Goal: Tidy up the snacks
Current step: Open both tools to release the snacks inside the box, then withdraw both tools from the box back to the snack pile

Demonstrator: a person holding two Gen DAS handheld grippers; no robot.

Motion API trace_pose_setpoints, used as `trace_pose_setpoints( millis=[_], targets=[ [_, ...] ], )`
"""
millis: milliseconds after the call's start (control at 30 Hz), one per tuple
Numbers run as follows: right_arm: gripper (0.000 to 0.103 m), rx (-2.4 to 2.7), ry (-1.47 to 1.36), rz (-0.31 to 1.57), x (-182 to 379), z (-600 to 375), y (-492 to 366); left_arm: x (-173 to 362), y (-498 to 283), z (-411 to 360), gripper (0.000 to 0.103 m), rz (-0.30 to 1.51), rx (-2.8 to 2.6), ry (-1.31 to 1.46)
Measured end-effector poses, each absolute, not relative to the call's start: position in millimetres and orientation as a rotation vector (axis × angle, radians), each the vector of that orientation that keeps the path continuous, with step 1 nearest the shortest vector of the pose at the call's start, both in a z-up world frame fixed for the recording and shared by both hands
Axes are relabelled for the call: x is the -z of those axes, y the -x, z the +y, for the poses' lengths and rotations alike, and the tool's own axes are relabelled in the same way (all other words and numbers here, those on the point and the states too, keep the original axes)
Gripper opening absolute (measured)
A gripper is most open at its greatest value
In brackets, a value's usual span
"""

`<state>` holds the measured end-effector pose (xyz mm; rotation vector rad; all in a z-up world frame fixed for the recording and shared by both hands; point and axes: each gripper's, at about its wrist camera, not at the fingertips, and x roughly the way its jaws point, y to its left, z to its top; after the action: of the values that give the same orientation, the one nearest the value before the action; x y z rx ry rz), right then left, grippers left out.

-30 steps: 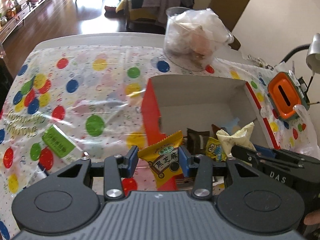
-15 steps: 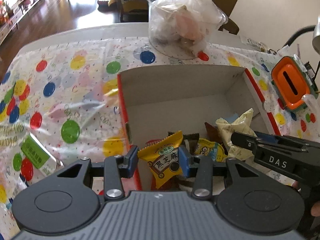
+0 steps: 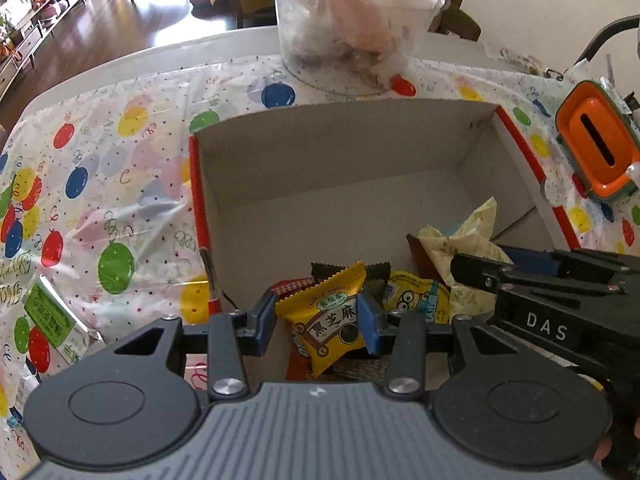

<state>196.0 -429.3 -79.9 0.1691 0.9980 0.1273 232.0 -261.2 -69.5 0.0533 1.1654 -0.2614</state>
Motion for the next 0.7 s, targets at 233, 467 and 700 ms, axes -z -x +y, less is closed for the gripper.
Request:
trace_pose_setpoints(
  millis=[233,467,700],
  targets=[
    [0.039,-0.139,-0.151,1.009,79,-431,-198,75,-231,-265,0.044,1.165,0.257,-0.051],
    [0.055,-0.173,-0.142,1.010,76,-430,-194,72,-228,-261,0.050,1.153,0.247,-0.042],
    [0.065,-0.188,-0.115,0.963,62,-426,-182,57,-221,-248,0.057,1.108,0.256,-0.028]
  ],
)
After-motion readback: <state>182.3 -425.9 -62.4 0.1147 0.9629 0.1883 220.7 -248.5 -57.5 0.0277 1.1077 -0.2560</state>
